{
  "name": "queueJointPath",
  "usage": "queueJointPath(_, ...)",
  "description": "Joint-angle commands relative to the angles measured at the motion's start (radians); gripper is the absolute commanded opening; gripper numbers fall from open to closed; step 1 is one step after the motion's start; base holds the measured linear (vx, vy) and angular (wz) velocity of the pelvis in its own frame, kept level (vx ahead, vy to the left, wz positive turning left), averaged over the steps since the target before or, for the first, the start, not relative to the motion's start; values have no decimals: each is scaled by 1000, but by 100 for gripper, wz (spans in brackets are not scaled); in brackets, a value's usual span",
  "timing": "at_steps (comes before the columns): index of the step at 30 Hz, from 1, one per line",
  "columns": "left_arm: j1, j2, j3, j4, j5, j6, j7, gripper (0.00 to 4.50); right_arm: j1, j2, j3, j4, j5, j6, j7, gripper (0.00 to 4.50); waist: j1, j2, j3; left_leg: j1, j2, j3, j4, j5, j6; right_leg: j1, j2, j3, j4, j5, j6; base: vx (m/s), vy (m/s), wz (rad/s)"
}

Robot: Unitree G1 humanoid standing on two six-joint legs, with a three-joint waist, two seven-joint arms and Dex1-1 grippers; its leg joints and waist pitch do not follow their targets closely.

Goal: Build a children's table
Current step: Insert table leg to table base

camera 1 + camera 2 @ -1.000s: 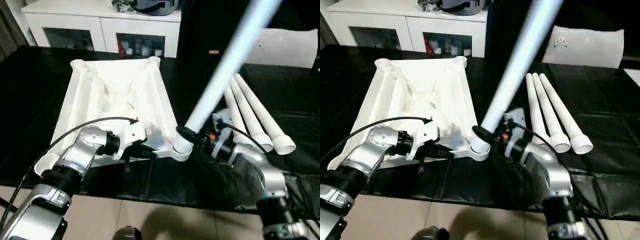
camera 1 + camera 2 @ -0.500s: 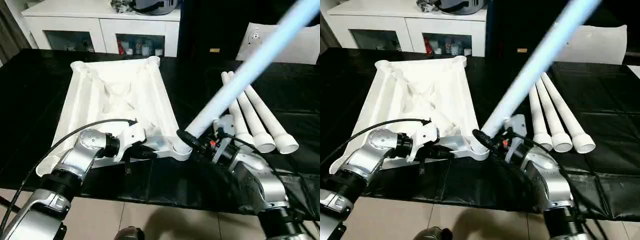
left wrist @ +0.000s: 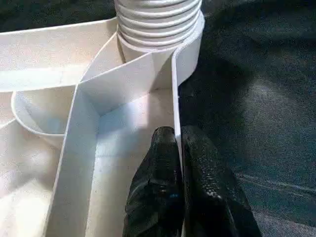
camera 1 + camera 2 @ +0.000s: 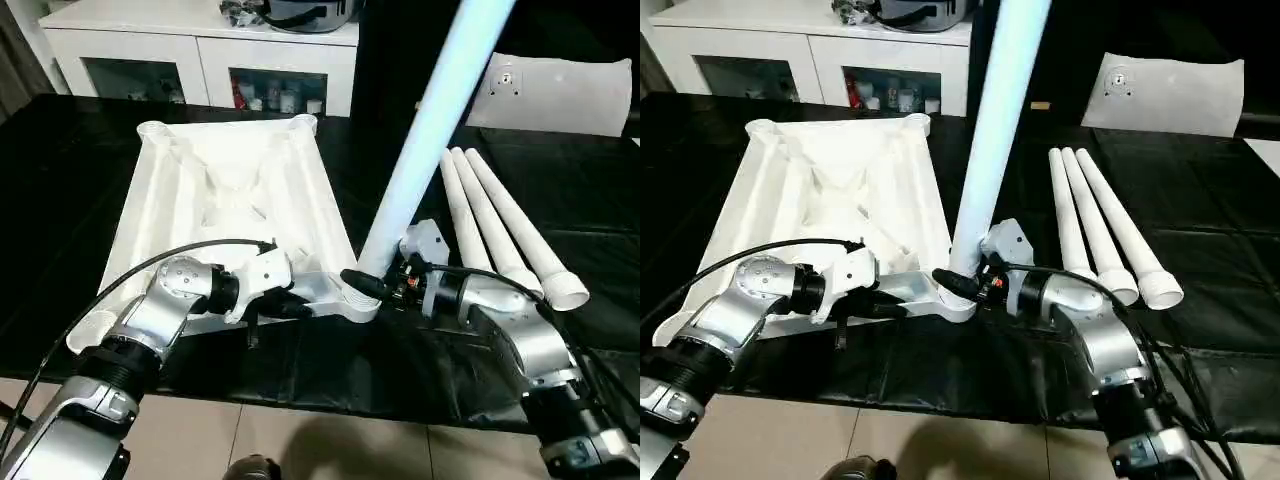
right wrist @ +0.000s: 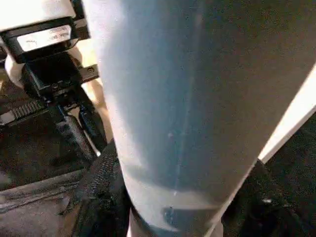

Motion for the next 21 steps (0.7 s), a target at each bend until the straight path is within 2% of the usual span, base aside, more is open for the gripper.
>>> queueJointPath(1,-47,11,-5,9,33,-18,1,0,39,-1,82,61,-39,34,66,191,-6,2,-49,57,63,-35,-84,-470,-83,-11,-75,35,-108,-288,-174,0,0,0)
queueJointPath(6,-70,0,-22,29,35,-22,-32,0,54,-12,127,32,-31,44,131,191,-5,3,-45,53,63,-33,-86,-439,-69,-7,-72,33,-104,-234,-182,0,0,0)
queueJointPath(11,-88,1,-27,58,43,-26,-39,0,55,-13,151,35,-45,32,155,191,-5,5,-50,52,63,-28,-85,-370,-42,3,-67,27,-96,-95,-209,0,0,0)
queueJointPath(12,-91,2,-25,62,44,-21,-37,0,53,-10,152,36,-46,32,158,191,-6,4,-48,52,63,-28,-86,-371,-39,3,-67,27,-96,-95,-212,0,0,0)
queueJointPath(14,-93,3,-24,65,45,-17,-36,0,53,-6,152,37,-47,32,159,191,-8,2,-43,56,63,-27,-90,-404,-43,5,-70,28,-103,-155,-213,0,0,0)
queueJointPath(16,-94,3,-21,69,46,-14,-37,0,49,-3,151,41,-48,31,159,191,-8,1,-43,58,63,-27,-90,-408,-45,5,-73,30,-106,-180,-209,0,0,0)
queueJointPath(21,-82,20,-1,69,44,5,-33,0,42,18,143,59,-58,24,137,191,-7,-2,-38,62,66,-27,-93,-423,-49,0,-77,36,-117,-267,-193,0,0,0)
